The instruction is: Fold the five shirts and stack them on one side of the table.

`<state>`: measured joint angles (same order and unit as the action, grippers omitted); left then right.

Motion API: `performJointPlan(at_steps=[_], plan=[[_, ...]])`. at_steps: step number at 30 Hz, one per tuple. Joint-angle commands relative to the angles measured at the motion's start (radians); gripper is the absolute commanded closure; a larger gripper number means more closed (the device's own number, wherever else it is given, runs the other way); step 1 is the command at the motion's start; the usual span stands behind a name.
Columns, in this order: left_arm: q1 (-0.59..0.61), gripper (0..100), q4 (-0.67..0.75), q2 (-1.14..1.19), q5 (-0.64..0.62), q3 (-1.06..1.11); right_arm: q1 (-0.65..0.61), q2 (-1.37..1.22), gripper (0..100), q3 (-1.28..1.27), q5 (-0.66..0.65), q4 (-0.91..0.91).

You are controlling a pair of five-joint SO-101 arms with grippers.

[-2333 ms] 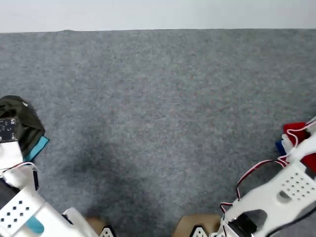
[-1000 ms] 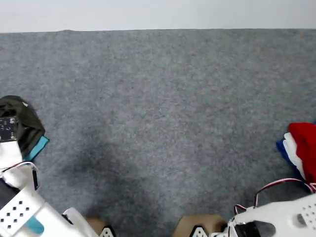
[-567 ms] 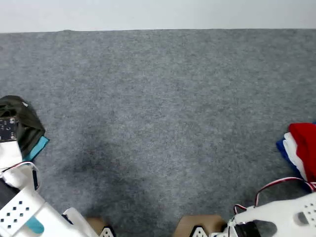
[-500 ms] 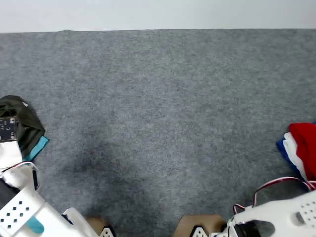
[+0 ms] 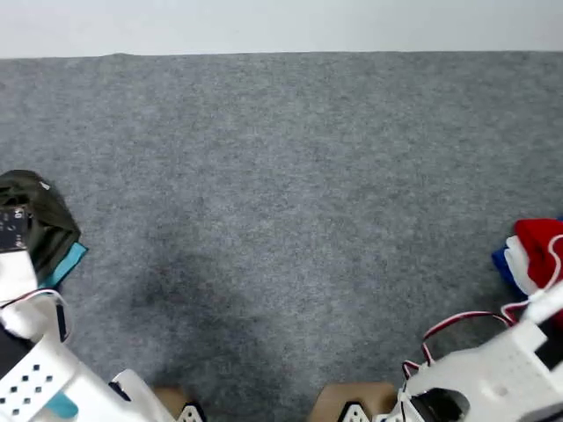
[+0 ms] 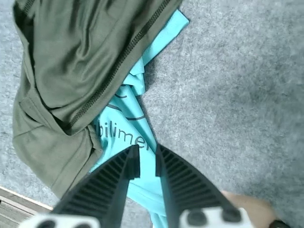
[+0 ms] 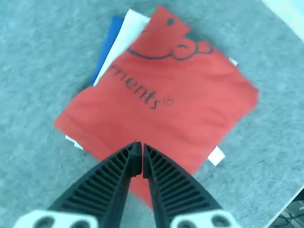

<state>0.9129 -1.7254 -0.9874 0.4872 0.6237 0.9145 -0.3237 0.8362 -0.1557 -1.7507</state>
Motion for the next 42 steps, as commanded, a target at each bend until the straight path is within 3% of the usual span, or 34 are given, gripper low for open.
performJointPlan(at_steps=[1,7,17,25,31,42], plan=[[-0.002,94,-0.028,-0.003,0.002,-0.050,-0.019,0.125,98.8,-0.058,-0.025,-0.041],[-0.002,94,-0.028,-0.002,0.006,-0.042,-0.143,0.323,98.9,-0.342,-0.175,-0.042],[-0.043,93,-0.028,0.242,0.002,-0.099,-0.409,0.694,98.9,-0.842,-0.178,-0.038],[0.044,93,-0.028,0.562,0.005,-0.214,-0.390,0.817,98.9,-1.028,-0.178,-0.038],[0.127,89,-0.025,0.647,0.101,-0.183,-0.397,0.866,98.9,-1.128,-0.178,-0.038],[0.155,88,0.048,0.798,0.118,-0.168,-0.392,0.978,98.9,-1.194,-0.184,-0.038]])
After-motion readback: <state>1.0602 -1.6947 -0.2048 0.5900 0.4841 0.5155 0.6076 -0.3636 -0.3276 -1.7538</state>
